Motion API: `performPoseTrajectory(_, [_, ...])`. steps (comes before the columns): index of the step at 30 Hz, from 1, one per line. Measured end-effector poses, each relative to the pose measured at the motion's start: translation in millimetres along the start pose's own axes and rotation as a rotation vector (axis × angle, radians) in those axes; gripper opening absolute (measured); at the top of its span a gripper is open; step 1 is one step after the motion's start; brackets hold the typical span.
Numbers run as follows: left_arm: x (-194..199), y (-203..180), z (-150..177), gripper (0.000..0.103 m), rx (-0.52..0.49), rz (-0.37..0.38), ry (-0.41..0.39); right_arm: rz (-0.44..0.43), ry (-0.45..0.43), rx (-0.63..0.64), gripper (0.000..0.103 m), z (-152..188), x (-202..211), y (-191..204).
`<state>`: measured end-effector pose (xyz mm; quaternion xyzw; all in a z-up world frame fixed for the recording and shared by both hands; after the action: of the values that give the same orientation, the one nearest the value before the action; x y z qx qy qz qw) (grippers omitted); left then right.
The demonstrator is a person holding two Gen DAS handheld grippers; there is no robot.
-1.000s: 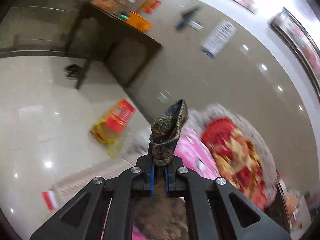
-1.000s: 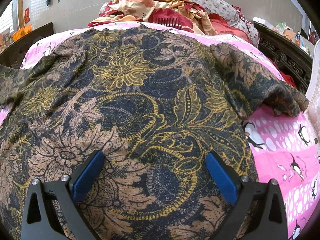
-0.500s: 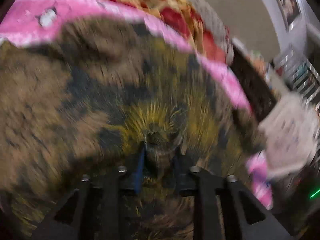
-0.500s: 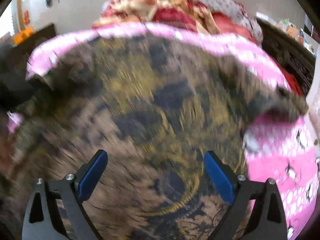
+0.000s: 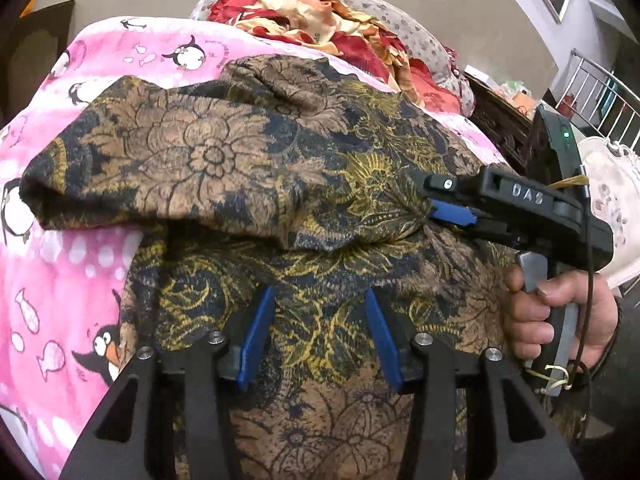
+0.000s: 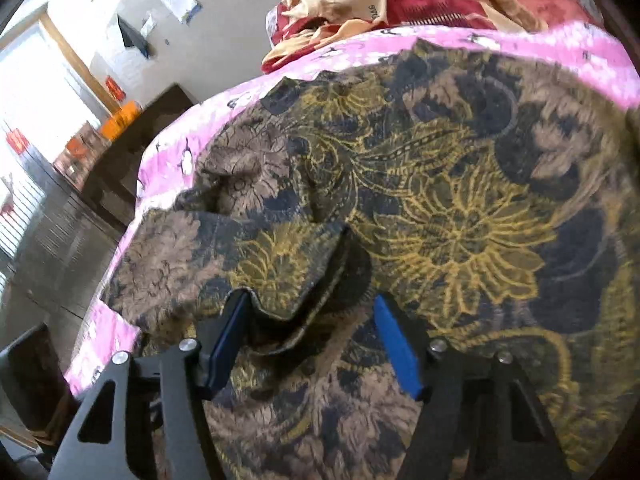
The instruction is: Fold small clothes
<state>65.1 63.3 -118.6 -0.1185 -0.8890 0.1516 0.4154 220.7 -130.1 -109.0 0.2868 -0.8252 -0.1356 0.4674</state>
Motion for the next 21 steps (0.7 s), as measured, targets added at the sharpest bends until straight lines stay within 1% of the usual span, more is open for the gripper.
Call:
performPoseTrajectory(2, [-0.5,0.6,0.4,0.028,-0.001,0.001,0.002,-0.042,-0.011,-0.042,0.069,-2.9,3.7,-1.6])
performPoseTrajectory(4, [-5.3,-0.4,-1.8,0.028,0.007,0.009,0.0,-0.136,-0.002,-0.138,0.069,-4.3,7.4,-3.2])
performPoseTrajectory(5, [-6.6,-0.2,-3.7,0.028,0.012,0.012,-0.001,-0.157,0.007,-0.185,0.069,-5.8,4.3,-3.8])
performPoseTrajectory(6, [-5.2,-0.7,-3.0,0.028,0.013,0.013,-0.001,-0.175,0.018,-0.264,0.069,-8.1,2.6,-10.0])
performPoseTrajectory(8, [-4.1,-0.4,-2.2,0.028,0.013,0.014,-0.001,-0.196,0.041,-0.384,0.071,-10.3,-1.1,-15.9])
performPoseTrajectory(9, [-3.8,-0.3,-2.3,0.028,0.012,0.014,-0.001,-0.186,0.058,-0.395,0.072,-11.2,-3.4,-16.4])
performPoseTrajectory(10, [-3.8,-0.1,-2.1,0.028,0.012,0.013,-0.001,-0.157,0.079,-0.38,0.072,-11.7,-6.2,-15.2])
performPoseTrajectory(11, [-3.9,-0.4,-2.4,0.028,0.013,0.015,-0.001,-0.117,0.102,-0.332,0.072,-11.2,-8.2,-10.9])
performPoseTrajectory(14, [-4.2,-0.6,-2.5,0.028,0.013,0.014,-0.001,-0.005,0.159,-0.137,0.071,-4.3,-9.5,10.5])
performPoseTrajectory(15, [-4.4,-0.6,-2.6,0.028,0.013,0.014,-0.001,0.038,0.163,-0.068,0.067,-0.3,-8.6,15.6])
performPoseTrajectory(16, [-4.4,-0.3,-2.4,0.028,0.014,0.016,-0.002,0.079,0.154,-0.007,0.061,3.6,-7.1,19.3])
performPoseTrajectory(17, [-4.3,-0.7,-2.6,0.028,0.014,0.015,-0.002,0.108,0.14,0.027,0.058,7.4,-3.9,20.1])
performPoseTrajectory(18, [-3.6,0.1,-1.9,0.028,0.014,0.016,-0.002,0.117,0.108,0.041,0.055,11.9,2.9,18.5])
performPoseTrajectory(19, [-3.9,-0.2,-2.0,0.028,0.013,0.015,-0.001,0.111,0.078,0.035,0.05,15.4,8.1,15.3])
performPoseTrajectory(21, [-4.1,-0.2,-2.1,0.028,0.014,0.016,-0.001,0.104,0.036,0.0,0.048,21.2,15.1,5.2])
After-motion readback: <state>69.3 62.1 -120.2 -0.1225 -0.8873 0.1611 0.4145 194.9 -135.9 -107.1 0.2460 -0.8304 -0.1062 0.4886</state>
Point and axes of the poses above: each gripper's, at about its wrist camera, not at the fingertips, and x roughly against the way its jaws point, y to its left, z to its underside, the point moved 8 cm from there along -x, roughly the way its jaws point, and after that the axes turned 2 degrees about y, right-handed, at the moved point
